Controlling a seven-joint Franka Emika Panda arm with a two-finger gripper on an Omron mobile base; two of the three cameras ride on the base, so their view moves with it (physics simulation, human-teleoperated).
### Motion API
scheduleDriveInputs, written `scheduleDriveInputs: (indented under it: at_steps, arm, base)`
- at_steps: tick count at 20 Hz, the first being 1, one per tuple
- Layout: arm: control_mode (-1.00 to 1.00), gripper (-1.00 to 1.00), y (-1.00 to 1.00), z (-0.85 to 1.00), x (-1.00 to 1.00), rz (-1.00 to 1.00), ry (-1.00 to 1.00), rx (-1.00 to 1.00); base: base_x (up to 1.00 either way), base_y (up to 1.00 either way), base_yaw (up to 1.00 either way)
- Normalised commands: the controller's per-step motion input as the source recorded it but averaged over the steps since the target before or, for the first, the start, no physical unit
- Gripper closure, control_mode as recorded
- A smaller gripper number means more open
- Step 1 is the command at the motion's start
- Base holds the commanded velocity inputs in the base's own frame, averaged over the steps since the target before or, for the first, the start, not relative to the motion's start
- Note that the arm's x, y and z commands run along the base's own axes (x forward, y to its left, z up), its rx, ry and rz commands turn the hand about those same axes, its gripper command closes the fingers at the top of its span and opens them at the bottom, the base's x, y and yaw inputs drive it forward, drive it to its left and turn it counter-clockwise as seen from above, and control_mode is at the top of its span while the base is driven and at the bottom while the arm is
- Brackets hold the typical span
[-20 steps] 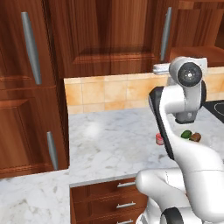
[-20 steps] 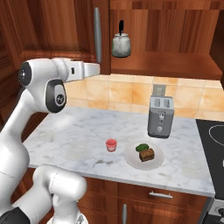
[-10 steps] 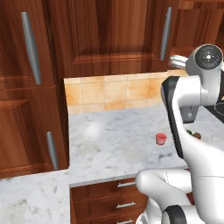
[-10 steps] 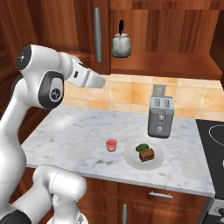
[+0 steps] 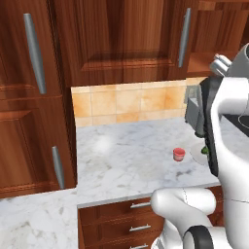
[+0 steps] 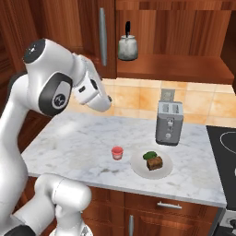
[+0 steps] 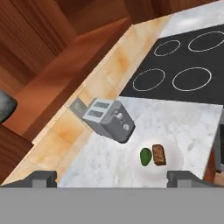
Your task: Pick the avocado and bread from the counter and place them on the plate. Then pick the jam from the cabinet and place it next to the plate. Lastly close the cabinet door.
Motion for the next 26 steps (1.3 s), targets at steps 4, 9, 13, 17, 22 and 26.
scheduleDriveInputs:
  at_steps: [4,9,13,17,22,26]
  arm:
    - [-1.0,-1.0,-0.25,-0.1,-0.35,-0.17,-0.15,0.45]
    - [-1.0,-1.0,-0.14,-0.05,-0.31,-0.18,-0.1,0.26]
    - [-1.0,-1.0,-0.11,-0.01,-0.29,-0.18,-0.08,0.2]
    - [-1.0,-1.0,-0.13,-0.02,-0.28,-0.2,-0.04,0.16]
    - [-1.0,-1.0,-0.17,-0.03,-0.25,-0.21,-0.05,0.16]
    - [-1.0,-1.0,-0.18,-0.01,-0.23,-0.22,-0.08,0.14]
  base:
    - [0.0,0.0,0.0]
    - [0.0,0.0,0.0]
    - [0.0,0.0,0.0]
    - [0.0,0.0,0.0]
    - [0.0,0.0,0.0]
    - [0.0,0.0,0.0]
